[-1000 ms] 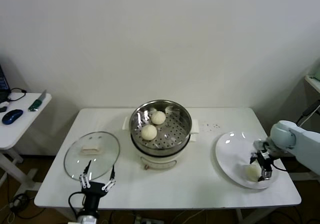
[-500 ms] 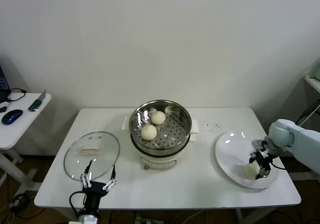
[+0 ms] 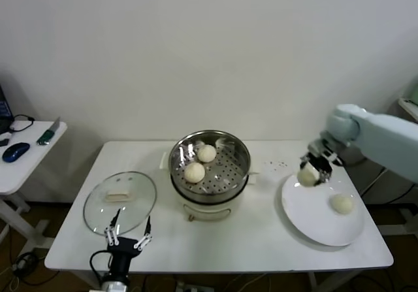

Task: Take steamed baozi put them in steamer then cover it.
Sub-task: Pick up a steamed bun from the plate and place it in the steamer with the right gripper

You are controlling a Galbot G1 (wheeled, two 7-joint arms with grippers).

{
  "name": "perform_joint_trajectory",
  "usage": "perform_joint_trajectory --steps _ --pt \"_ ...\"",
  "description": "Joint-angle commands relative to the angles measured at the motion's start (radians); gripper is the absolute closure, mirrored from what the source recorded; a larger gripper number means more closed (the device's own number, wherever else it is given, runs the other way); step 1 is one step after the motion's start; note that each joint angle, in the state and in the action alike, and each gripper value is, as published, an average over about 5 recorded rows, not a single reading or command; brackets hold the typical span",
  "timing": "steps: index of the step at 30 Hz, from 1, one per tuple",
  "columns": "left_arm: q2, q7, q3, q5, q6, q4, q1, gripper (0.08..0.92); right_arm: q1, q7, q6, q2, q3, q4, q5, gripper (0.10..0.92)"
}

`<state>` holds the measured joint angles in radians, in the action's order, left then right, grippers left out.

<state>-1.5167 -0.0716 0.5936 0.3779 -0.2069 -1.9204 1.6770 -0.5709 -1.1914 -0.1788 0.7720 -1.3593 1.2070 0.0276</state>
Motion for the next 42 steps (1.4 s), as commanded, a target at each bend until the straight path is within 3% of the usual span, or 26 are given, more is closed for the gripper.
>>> perform_joint_trajectory --steps 1,8,20,42 --pt "-0.002 -0.001 0.001 -0.003 -0.001 -0.001 0.002 0.177 -0.319 -0.030 -0.289 0.338 -0.118 -0.023 0.014 0.340" --pt "0.002 0.000 0.002 -0.007 0.002 -0.005 0.002 0.177 -0.257 -0.033 -0.348 0.522 -0.048 -0.021 -0.018 0.338" --pt "0.014 -0.001 0.007 -0.018 0.004 -0.011 0.010 0.177 -0.088 -0.034 -0.405 0.668 -0.028 -0.051 -0.122 0.332" --pt "0.018 -0.001 0.011 -0.027 0.003 -0.005 0.016 0.177 0.009 -0.046 -0.410 0.655 -0.093 -0.007 -0.150 0.320"
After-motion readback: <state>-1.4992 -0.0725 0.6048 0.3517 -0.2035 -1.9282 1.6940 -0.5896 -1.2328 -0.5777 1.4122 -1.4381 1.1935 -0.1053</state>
